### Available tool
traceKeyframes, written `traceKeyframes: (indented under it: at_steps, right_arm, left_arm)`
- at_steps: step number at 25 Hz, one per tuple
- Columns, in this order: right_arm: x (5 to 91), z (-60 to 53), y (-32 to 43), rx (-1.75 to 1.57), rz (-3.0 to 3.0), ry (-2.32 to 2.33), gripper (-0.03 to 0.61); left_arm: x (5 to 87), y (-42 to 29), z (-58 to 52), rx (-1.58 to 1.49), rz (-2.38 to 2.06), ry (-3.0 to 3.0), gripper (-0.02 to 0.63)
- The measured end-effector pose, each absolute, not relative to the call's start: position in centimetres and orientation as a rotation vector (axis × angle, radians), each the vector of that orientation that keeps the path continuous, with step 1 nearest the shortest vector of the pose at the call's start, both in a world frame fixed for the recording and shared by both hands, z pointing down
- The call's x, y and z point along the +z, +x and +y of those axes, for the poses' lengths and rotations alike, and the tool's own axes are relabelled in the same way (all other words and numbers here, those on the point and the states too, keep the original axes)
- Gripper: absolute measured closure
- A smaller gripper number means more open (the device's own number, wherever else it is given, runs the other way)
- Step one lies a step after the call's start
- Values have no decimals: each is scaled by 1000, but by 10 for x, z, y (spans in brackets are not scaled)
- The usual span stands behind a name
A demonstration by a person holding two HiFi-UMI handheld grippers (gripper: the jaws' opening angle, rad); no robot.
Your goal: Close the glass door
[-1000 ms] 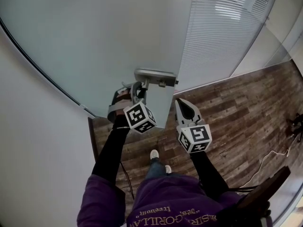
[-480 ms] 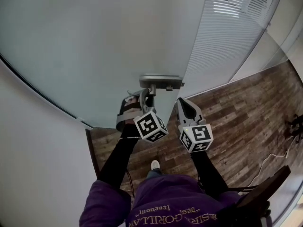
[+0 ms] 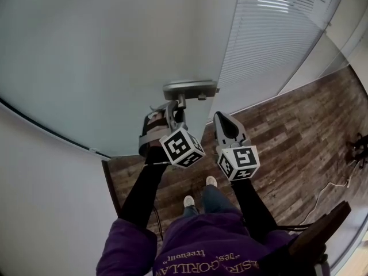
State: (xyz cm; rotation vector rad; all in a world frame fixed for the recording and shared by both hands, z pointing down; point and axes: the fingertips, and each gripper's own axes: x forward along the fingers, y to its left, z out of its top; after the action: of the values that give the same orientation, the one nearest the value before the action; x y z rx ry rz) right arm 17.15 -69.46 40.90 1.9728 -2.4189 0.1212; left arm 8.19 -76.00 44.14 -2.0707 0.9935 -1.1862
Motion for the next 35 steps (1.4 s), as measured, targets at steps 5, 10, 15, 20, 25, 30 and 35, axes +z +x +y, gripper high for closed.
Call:
traceKeyframes:
  at_steps: [5, 10, 15, 20, 25, 30, 35]
  right_arm:
    - [409, -722, 183, 102, -2478, 1901, 586]
    - [396, -773, 195, 121, -2546, 1777, 586]
    - [394, -784, 196, 104, -2611, 1676, 586]
    - [390, -810, 201, 116, -2650, 1603, 586]
    - [399, -826, 205, 124, -2670, 1573, 586]
    - [403, -840, 205, 127, -2676, 1575, 585]
    - [401, -853, 204, 142, -2663, 1594, 586]
  left_arm:
    - [442, 85, -780, -1189, 1037, -2062, 482]
    - [430, 90, -820, -1222, 1111, -2062, 482]
    - [427, 90, -830, -1244, 1171, -2061, 482]
    - [421, 92, -858, -1257, 1215, -2081, 480]
    - [430, 94, -876, -1261, 1248, -2088, 480]
    - [437, 95, -891, -1274, 1265, -2091, 480]
    - [439, 96, -907, -1296, 1269, -2099, 480]
